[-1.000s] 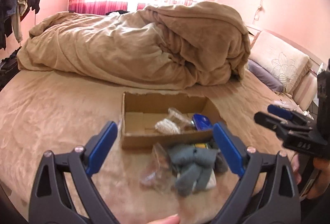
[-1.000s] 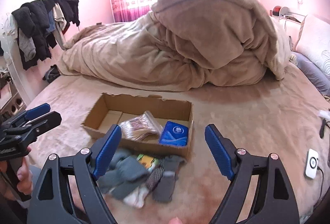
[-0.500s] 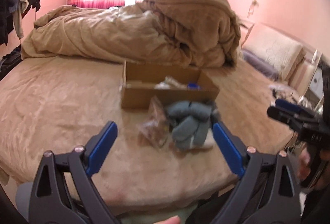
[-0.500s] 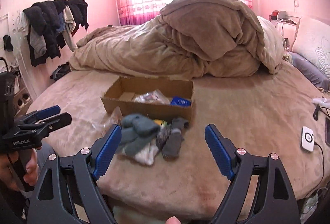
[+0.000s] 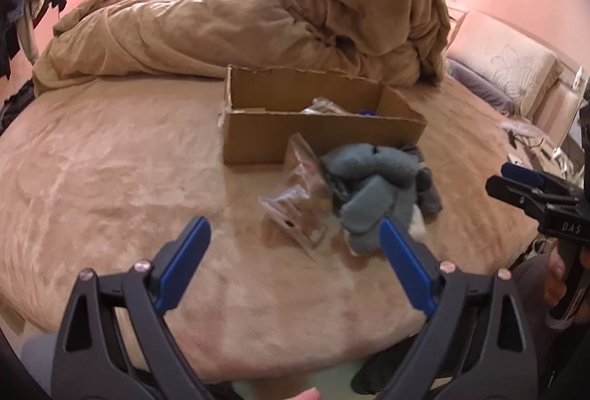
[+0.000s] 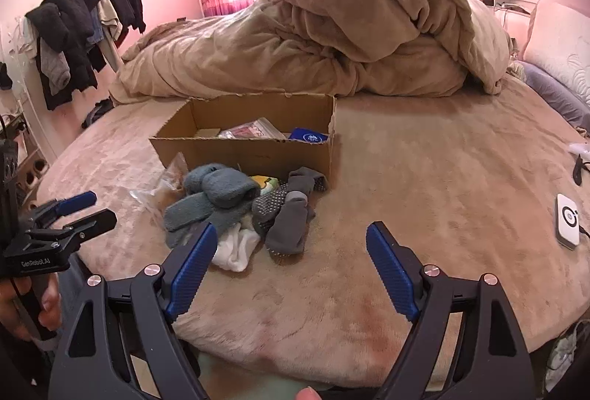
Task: Organize objects
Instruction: 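Grasp the clear bag of brown items with the left tool while the right tool grasps the grey dotted sock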
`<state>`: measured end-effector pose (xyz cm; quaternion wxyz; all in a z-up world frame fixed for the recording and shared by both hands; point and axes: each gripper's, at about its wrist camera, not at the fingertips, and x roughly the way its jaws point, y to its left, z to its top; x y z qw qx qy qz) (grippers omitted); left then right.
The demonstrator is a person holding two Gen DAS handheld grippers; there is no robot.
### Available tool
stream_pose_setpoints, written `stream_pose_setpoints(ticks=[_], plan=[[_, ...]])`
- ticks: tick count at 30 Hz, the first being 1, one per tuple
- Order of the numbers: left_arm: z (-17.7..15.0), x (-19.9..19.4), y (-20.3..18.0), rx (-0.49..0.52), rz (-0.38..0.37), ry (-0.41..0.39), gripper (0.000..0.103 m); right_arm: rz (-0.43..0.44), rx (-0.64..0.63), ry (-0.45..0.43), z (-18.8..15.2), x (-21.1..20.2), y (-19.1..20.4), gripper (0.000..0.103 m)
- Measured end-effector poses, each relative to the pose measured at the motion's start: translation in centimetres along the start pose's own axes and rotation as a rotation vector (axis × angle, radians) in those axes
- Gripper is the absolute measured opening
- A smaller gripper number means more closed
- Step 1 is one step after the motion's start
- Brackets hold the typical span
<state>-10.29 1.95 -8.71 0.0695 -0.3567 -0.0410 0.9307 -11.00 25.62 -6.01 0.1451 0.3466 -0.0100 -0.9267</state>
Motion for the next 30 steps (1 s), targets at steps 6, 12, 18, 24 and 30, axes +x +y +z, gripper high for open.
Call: stream_pose_setpoints(ticks=[6,12,18,24,30], plan=[[1.3,3.1,1.2,-0.002,-0.013,0.030,0.087,-0.009,-0.012,0.041,0.5,3.2,-0.1,0.086],[1.5,6.5,1.7,0.001,-0.033,0.089,0.074,-0.038,-0.004,0.074,0.1,6.1,-0.7,0.086],[1.3,8.5,1.4,-0.013,-0.111,0.134,0.054,-0.088,0.003,0.130,-0.6,8.6,-1.5,0.085],[0.9,8.4,1.3,-0.018,-0.119,0.125,0.047,-0.036,-0.004,0.153,-0.7,9.5,-1.2,0.066],[0.5,7.4,1.5,-0.035,-0.122,0.110,0.042,0.003,-0.028,0.178,-0.8,10.3,-0.1,0.051]])
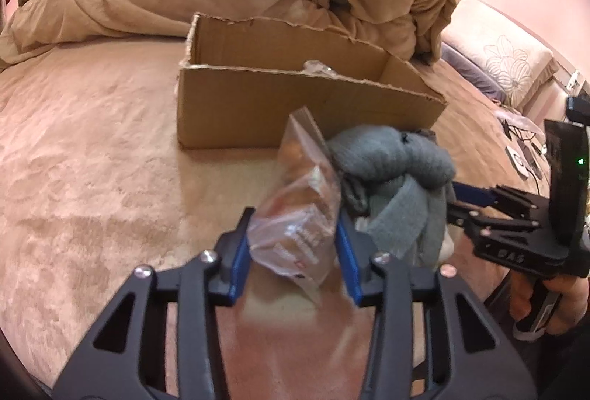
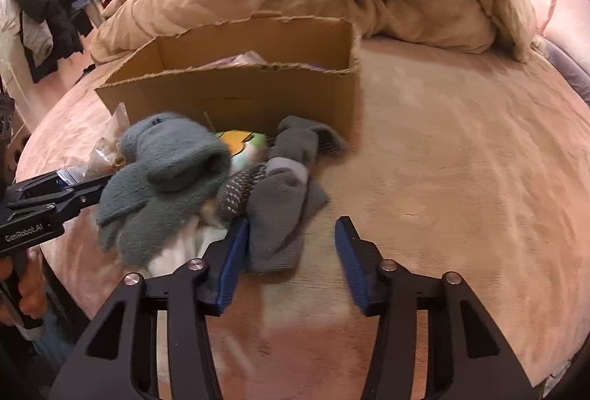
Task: Organize objects
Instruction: 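Grasp the clear bag of brown items with the left tool while the right tool grasps the grey dotted sock, then lower the bag and grey sock into the box and open both tools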
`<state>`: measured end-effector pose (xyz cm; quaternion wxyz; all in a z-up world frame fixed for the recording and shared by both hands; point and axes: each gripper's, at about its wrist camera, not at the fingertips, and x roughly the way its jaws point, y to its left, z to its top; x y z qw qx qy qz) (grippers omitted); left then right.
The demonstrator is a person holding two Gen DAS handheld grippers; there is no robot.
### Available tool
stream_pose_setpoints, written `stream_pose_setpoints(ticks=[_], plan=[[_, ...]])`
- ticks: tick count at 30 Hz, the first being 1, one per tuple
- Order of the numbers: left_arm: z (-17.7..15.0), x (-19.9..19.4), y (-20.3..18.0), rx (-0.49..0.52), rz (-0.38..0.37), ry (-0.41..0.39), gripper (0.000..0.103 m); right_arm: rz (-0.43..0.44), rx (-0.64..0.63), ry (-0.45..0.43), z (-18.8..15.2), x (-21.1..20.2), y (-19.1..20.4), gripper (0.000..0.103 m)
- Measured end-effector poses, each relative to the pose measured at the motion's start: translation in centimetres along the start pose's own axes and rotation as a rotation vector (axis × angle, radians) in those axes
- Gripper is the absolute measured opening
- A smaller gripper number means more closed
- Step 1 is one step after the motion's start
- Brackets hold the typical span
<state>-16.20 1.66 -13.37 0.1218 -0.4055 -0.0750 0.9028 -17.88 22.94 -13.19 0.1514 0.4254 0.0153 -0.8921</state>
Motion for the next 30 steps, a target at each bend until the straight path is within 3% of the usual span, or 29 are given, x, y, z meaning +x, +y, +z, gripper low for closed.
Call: stream_pose_setpoints(ticks=[2,3,6,15,30], plan=[[-0.3,-0.6,-0.1,-0.006,-0.003,-0.008,0.040,0.007,0.000,-0.004,0.0,-0.1,0.2,0.046],[-0.3,-0.9,-0.1,-0.009,-0.003,-0.013,0.039,0.030,0.004,-0.006,0.0,-0.2,0.3,0.031],[-0.6,-1.8,-0.1,-0.021,-0.004,-0.022,0.038,0.023,0.026,-0.025,-0.1,-0.7,0.2,0.022],[-1.0,-5.5,-0.2,-0.042,0.003,-0.061,0.038,-0.024,0.060,-0.168,-0.1,-6.8,0.1,0.019],[3.8,-10.9,-0.6,-0.046,-0.022,-0.198,0.038,0.046,0.015,-0.297,3.1,-13.9,2.5,0.020]])
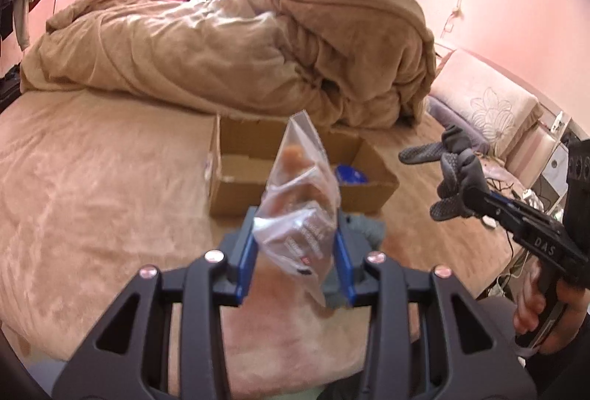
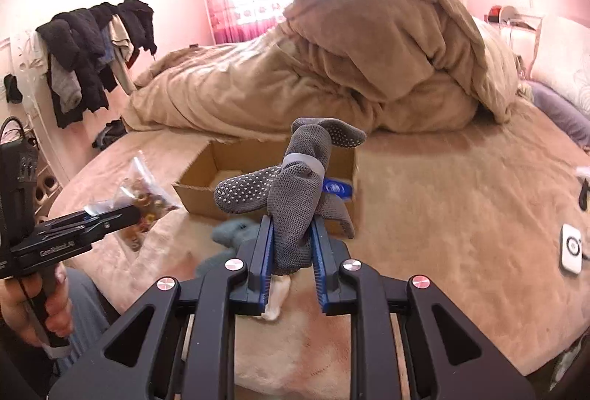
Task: Organize objects
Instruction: 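Lower the bag and grey sock into the box and open both tools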
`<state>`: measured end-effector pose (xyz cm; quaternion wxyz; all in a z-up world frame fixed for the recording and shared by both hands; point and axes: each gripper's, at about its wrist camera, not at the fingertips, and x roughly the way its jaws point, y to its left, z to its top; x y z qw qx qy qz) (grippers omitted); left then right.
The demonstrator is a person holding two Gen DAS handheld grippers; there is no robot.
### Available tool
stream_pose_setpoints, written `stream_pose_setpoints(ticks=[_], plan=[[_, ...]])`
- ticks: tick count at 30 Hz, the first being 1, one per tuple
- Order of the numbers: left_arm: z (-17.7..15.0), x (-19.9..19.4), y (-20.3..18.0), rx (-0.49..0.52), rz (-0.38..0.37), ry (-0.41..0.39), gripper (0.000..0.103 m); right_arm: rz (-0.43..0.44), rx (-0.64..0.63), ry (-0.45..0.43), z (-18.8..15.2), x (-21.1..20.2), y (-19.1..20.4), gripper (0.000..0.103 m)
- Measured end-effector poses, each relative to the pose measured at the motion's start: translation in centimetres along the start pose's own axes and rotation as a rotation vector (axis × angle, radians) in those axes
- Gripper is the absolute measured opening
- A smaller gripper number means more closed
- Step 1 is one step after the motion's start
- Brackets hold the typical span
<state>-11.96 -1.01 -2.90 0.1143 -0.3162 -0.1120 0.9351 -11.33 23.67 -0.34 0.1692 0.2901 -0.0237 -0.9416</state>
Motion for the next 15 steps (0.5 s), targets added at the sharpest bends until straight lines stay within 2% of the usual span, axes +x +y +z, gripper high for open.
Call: stream_pose_setpoints(ticks=[8,15], plan=[[4.2,0.8,0.5,0.027,0.014,-0.064,0.038,0.020,-0.034,-0.011,3.0,1.6,1.7,0.021],[5.8,2.3,1.2,0.002,0.032,-0.079,0.038,0.027,-0.047,-0.012,5.0,4.1,1.9,0.021]])
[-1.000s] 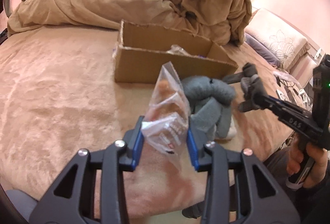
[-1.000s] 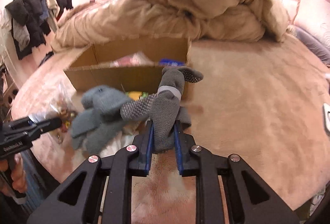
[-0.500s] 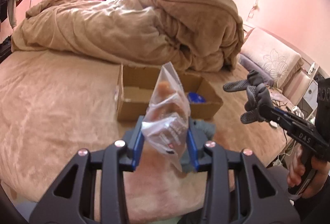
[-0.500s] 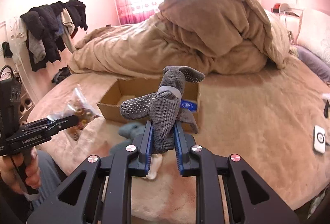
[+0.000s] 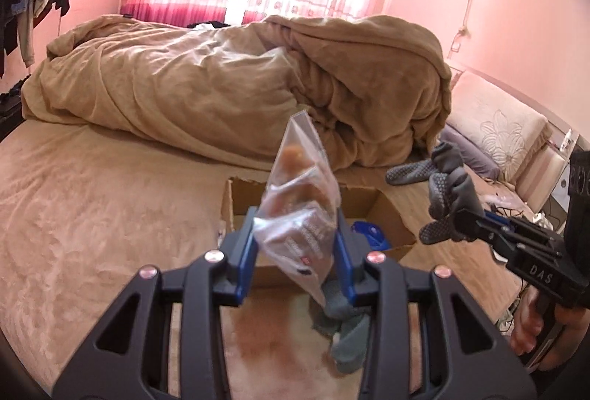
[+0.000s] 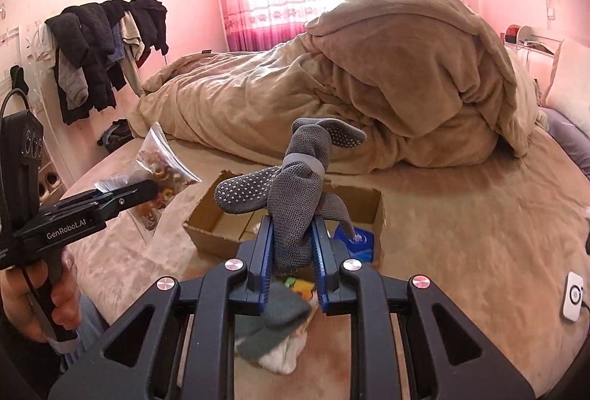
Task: Organize objects
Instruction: 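Lower the bag and grey sock into the box and open both tools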
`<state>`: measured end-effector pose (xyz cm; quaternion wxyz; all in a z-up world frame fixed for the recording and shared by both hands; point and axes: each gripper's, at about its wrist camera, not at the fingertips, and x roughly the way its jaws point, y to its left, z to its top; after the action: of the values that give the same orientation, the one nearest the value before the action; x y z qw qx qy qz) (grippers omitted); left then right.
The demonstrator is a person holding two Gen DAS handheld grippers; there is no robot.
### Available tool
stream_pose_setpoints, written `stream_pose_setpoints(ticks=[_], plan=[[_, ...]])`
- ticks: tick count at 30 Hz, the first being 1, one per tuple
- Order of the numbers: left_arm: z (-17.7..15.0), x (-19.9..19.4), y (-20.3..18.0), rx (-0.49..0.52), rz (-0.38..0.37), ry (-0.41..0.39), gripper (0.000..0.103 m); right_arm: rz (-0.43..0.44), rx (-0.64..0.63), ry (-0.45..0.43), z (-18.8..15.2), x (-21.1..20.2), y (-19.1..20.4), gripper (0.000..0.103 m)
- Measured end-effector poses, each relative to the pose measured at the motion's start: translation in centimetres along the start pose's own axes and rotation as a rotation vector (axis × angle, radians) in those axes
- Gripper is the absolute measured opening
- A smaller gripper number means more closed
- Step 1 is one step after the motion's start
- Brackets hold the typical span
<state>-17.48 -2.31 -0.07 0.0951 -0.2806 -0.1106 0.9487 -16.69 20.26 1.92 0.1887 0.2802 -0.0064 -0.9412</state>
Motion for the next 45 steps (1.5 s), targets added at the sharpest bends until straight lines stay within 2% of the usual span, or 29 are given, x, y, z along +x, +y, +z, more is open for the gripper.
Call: stream_pose_setpoints(ticks=[7,13,21,26,30,40,41,45], plan=[[0.5,4.1,-0.3,0.045,0.034,0.037,0.038,0.023,0.012,0.029,0.9,3.3,-0.9,0.021],[-0.4,8.6,0.4,0.059,0.074,0.112,0.038,0.033,0.027,0.103,0.4,7.3,-2.0,0.021],[-1.8,12.7,1.2,0.073,0.115,0.208,0.039,0.029,0.025,0.185,-1.1,11.5,-2.7,0.021],[-2.2,12.8,1.0,0.095,0.130,0.205,0.041,0.013,0.029,0.254,-2.6,13.3,-3.0,0.023],[-3.2,13.2,1.2,0.103,0.133,0.231,0.041,0.033,0.071,0.312,-3.5,14.0,-3.3,0.026],[-3.5,11.6,1.2,0.076,0.089,0.229,0.041,-0.001,0.045,0.321,-4.6,12.5,-2.2,0.027],[-3.3,11.3,1.1,0.071,0.086,0.224,0.041,-0.010,0.040,0.317,-4.5,12.3,-2.1,0.029],[-2.8,9.2,0.4,0.086,0.100,0.184,0.050,-0.062,0.008,0.239,-3.5,9.9,-1.5,0.057]])
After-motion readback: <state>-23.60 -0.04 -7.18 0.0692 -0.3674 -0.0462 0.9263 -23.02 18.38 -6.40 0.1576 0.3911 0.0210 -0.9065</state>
